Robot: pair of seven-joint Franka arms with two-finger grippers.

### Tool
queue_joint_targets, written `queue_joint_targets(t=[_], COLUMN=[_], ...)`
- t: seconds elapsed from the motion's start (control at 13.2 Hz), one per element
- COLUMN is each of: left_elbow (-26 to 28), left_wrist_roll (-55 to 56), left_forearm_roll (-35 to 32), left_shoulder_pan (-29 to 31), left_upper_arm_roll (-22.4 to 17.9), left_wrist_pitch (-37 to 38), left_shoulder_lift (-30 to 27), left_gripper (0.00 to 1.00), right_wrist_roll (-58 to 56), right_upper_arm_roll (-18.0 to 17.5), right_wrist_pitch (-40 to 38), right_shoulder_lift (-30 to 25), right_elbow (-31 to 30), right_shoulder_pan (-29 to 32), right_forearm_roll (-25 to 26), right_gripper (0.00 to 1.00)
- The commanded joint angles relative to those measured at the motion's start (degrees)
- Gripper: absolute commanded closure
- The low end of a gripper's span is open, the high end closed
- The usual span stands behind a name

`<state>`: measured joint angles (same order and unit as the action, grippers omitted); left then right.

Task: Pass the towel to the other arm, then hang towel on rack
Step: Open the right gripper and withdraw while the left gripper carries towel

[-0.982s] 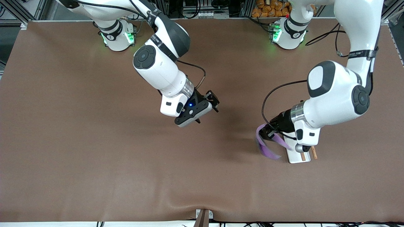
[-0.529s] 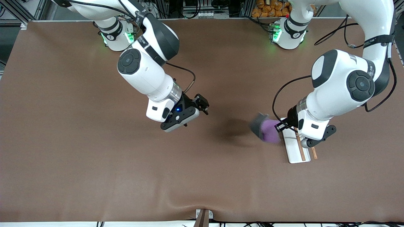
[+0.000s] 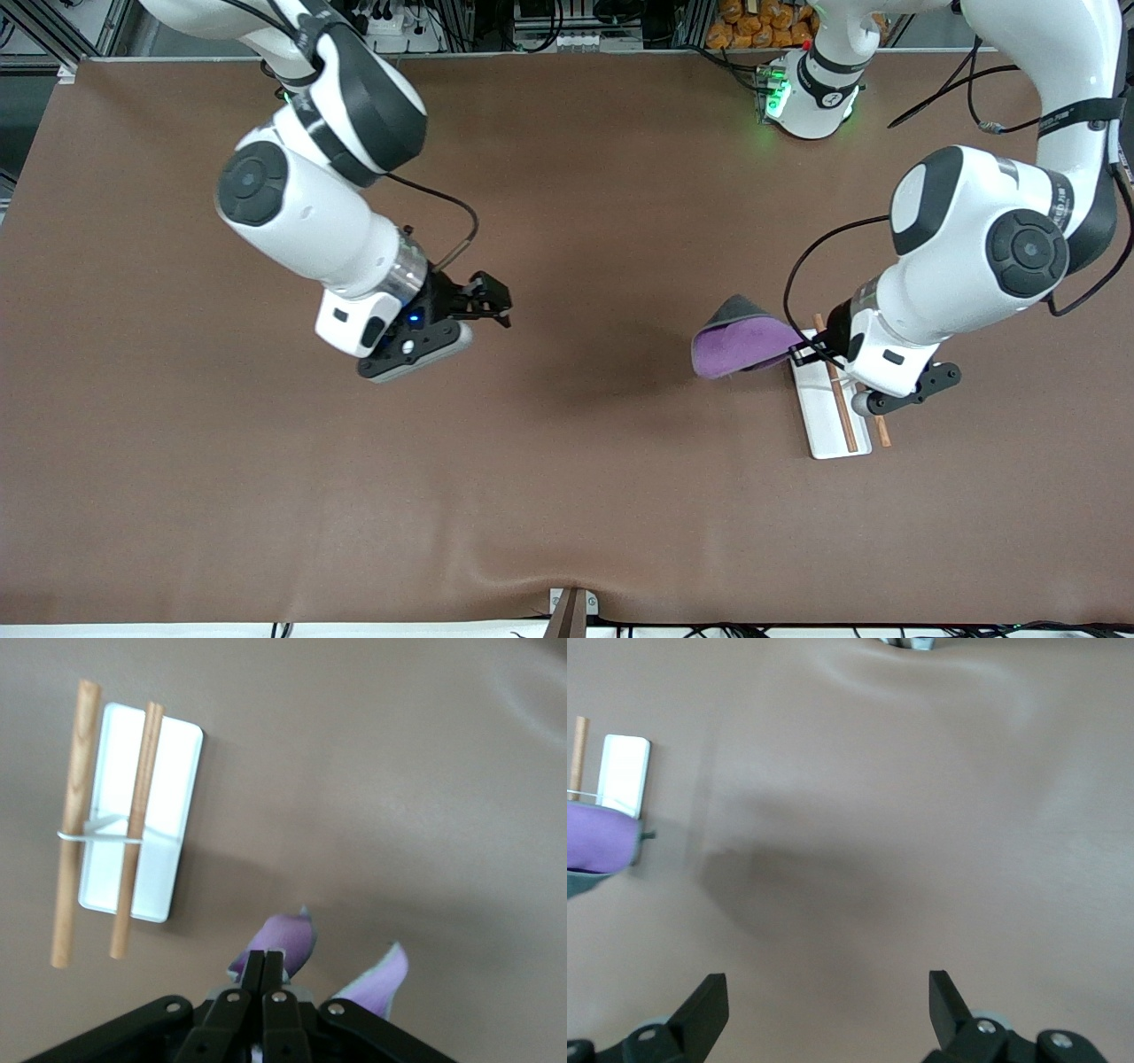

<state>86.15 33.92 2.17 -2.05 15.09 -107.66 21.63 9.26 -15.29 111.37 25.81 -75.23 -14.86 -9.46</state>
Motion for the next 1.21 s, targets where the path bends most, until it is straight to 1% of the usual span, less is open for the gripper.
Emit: queue_joint_targets(t=[0.0, 0.15, 0.23, 0.45, 0.53, 0.68, 0.76, 0.83, 0.98, 1.13], left_elbow=[0.5, 0.4, 0.4, 0.4, 0.4, 0.5, 0.4, 0.4, 0.5, 0.5], left_wrist_roll=[-3.7, -6.5, -6.9, -11.0, -12.4, -13.9, -14.2, -15.0, -16.2, -17.4], left_forearm_roll=[-1.4, -1.4, -1.4, -1.5, -1.8, -4.4, -4.9, -5.1, -8.7, -9.7], left_shoulder_pan=[2.0, 2.4, 3.5, 5.5, 5.7, 6.5, 6.8, 6.9, 7.8, 8.1], left_upper_arm_roll=[0.2, 0.0, 0.1, 0.1, 0.0, 0.1, 0.1, 0.0, 0.0, -0.2], left_wrist_pitch=[2.5, 4.5, 5.2, 8.6, 9.7, 11.5, 12.6, 13.5, 14.7, 16.1], left_shoulder_lift=[-3.3, -4.8, -5.9, -7.7, -8.0, -8.9, -9.0, -9.0, -9.0, -9.0], left_gripper=[1.00, 1.00, 1.00, 1.00, 1.00, 1.00, 1.00, 1.00, 1.00, 1.00], right_wrist_roll=[-6.6, -9.5, -9.5, -9.4, -9.4, -9.0, -9.0, -9.5, -10.1, -12.2], right_upper_arm_roll=[-0.8, -0.9, -0.8, -0.7, -0.6, -0.7, -0.7, -0.7, -0.9, -0.5], right_wrist_pitch=[-4.9, -9.9, -11.9, -15.4, -16.9, -19.8, -21.5, -23.2, -25.8, -26.7], right_shoulder_lift=[-2.2, -3.4, -4.0, -5.2, -5.7, -7.1, -7.9, -8.7, -9.8, -11.9], right_elbow=[-0.6, -0.6, -0.6, -0.6, -0.6, -0.7, -0.7, -0.8, -0.8, -2.2], right_shoulder_pan=[5.0, 9.6, 11.6, 15.6, 16.1, 17.1, 17.8, 19.2, 21.7, 22.3], right_forearm_roll=[0.4, 0.4, 0.4, 0.8, 2.2, 9.2, 10.6, 10.8, 10.7, 11.2], right_gripper=[0.00, 0.00, 0.00, 0.00, 0.00, 0.00, 0.00, 0.00, 0.00, 0.00])
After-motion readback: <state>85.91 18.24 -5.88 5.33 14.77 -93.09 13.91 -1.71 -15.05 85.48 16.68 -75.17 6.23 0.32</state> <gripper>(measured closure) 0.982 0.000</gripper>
